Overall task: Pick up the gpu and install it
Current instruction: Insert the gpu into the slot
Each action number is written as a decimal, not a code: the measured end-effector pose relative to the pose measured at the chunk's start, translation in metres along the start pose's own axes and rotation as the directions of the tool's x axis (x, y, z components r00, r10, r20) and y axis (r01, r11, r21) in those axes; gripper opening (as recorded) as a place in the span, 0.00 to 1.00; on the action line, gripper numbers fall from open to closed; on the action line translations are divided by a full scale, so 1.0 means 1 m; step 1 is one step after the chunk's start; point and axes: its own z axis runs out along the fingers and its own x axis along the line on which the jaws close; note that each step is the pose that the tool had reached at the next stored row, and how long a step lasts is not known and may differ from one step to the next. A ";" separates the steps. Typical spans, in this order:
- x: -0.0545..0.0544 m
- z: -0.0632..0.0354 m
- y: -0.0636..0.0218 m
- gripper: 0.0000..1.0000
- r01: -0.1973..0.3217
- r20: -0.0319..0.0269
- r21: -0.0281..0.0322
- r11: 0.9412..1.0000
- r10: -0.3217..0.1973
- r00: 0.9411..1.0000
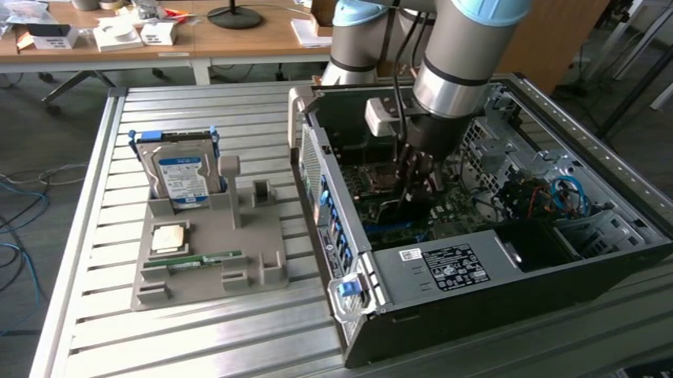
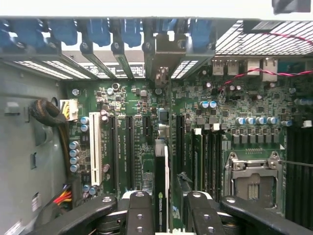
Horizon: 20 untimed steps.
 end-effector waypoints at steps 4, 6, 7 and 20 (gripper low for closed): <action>0.000 -0.0099 0.0002 0.33 0.000 0.000 0.000 1.000 0.000 1.000; -0.001 -0.0147 0.0002 0.33 0.000 0.000 0.000 1.000 0.000 1.000; -0.001 -0.0168 0.0002 0.33 0.000 0.000 0.000 1.000 0.000 1.000; -0.002 -0.0476 0.0007 0.33 0.000 0.000 0.000 1.000 0.000 1.000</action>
